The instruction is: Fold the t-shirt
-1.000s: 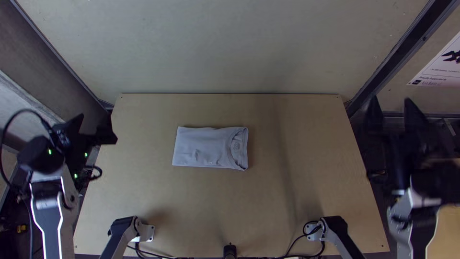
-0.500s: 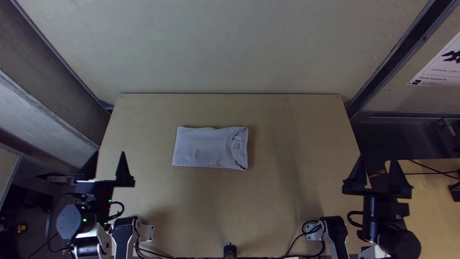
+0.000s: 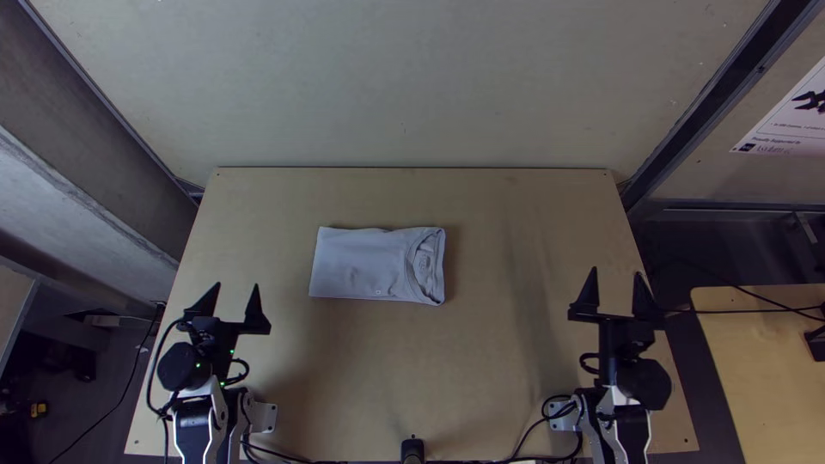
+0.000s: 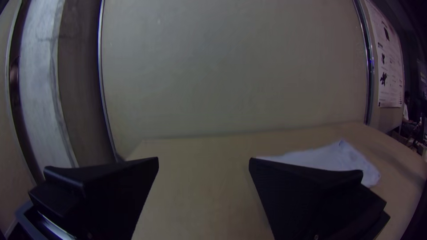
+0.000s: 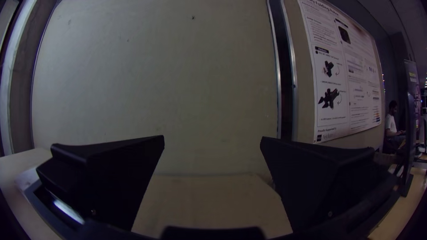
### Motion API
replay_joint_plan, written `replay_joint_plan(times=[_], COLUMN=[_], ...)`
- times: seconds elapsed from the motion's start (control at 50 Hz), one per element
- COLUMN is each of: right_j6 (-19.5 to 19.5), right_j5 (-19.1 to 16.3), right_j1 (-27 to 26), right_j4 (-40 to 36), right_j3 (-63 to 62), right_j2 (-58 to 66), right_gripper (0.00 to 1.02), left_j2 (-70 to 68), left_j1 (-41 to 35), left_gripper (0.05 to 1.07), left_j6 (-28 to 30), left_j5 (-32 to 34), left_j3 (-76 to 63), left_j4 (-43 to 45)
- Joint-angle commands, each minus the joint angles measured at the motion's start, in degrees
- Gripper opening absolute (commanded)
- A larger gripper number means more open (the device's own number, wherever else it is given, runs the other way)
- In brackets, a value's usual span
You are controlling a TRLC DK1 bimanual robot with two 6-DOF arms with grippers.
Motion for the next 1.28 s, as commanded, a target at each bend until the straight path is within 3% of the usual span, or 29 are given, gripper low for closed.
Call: replay_joint_plan(times=[0.0, 0.14, 0.28, 1.26], right_j6=[2.14, 7.58, 3.28, 3.28], right_j5=[0.43, 0.43, 0.34, 0.34], right_j1=[1.11, 1.81, 1.2, 1.11], right_j4=[1.46, -10.23, -10.32, -10.32], right_j3=[-4.67, -4.58, -4.58, -4.58], right_j2=[-0.38, -0.3, -0.21, -0.21], right_gripper=[0.99, 0.99, 0.99, 0.99], left_j2=[-0.95, -0.78, -0.69, -0.69], left_j1=[-0.33, -0.25, -0.16, -0.16], left_gripper=[1.03, 1.03, 1.03, 1.03], left_j6=[1.03, 1.47, 1.29, 1.29], left_j5=[-0.06, -0.24, -0.24, -0.24], left_j3=[-3.43, -5.63, -5.63, -5.63], left_j4=[0.13, -0.4, -0.4, -0.4])
